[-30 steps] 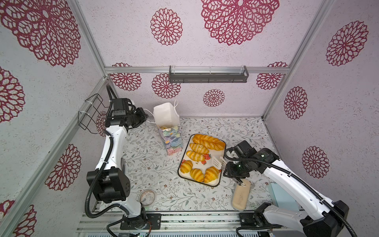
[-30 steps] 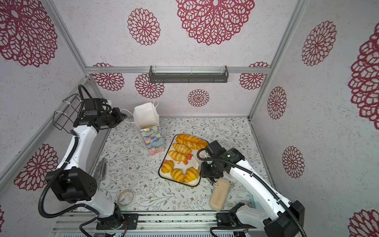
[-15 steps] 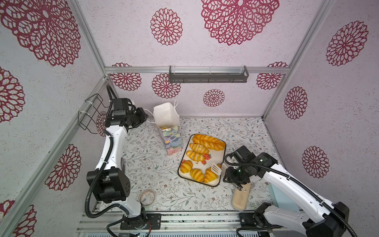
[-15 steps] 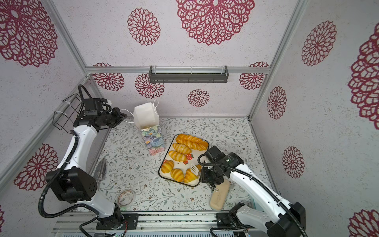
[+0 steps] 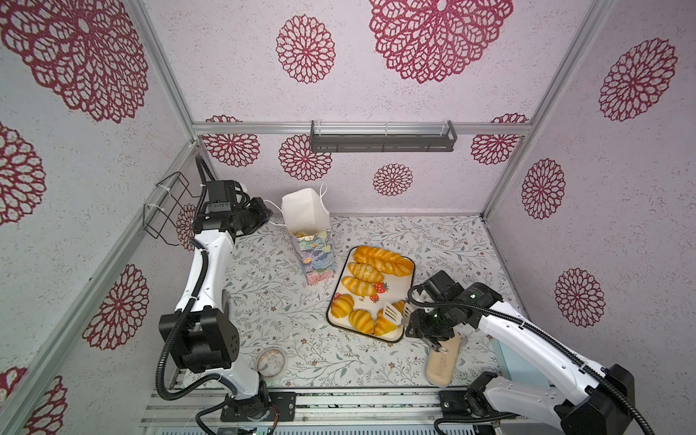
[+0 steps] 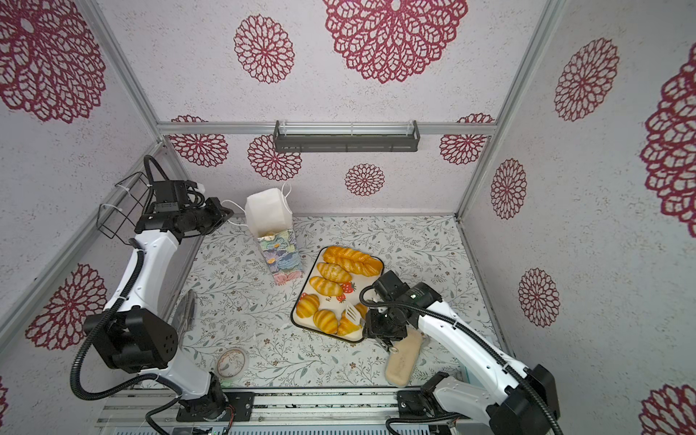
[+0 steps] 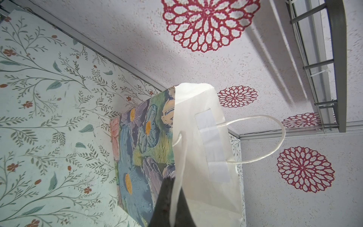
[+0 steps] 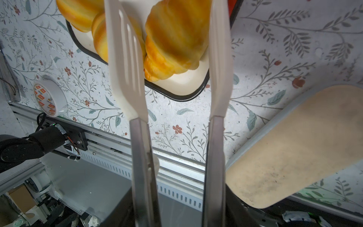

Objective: Pack bread into a paper bag
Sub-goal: Pick up the bread from the tray.

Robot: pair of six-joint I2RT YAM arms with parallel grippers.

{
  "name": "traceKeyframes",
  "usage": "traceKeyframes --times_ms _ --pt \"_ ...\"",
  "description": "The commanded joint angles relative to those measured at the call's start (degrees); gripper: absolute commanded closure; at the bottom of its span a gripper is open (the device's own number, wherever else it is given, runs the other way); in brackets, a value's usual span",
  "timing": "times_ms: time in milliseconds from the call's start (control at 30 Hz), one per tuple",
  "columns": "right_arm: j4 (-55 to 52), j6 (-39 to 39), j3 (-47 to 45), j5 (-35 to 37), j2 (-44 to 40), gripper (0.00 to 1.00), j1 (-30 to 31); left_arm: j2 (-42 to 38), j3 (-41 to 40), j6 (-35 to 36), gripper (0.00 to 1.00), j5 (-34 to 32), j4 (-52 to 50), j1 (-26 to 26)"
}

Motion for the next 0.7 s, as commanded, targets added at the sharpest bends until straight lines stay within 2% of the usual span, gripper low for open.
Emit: traceKeyframes --times_ms 0,333,667 --pt "1.46 1.17 0.27 -0.80 0.10 0.45 0.43 -0.26 -0.40 0.50 1.00 -0.27 0.75 -0.17" --pt "-0.36 -0.21 0.72 0.87 1.93 0.45 0.56 0.27 -0.50 0.38 1.00 -0.12 0.75 -0.11" --pt "1.79 -0.67 0.52 -0.36 3.90 0.44 0.65 0.27 -0.48 0.41 1.00 -0.17 0.83 -0.06"
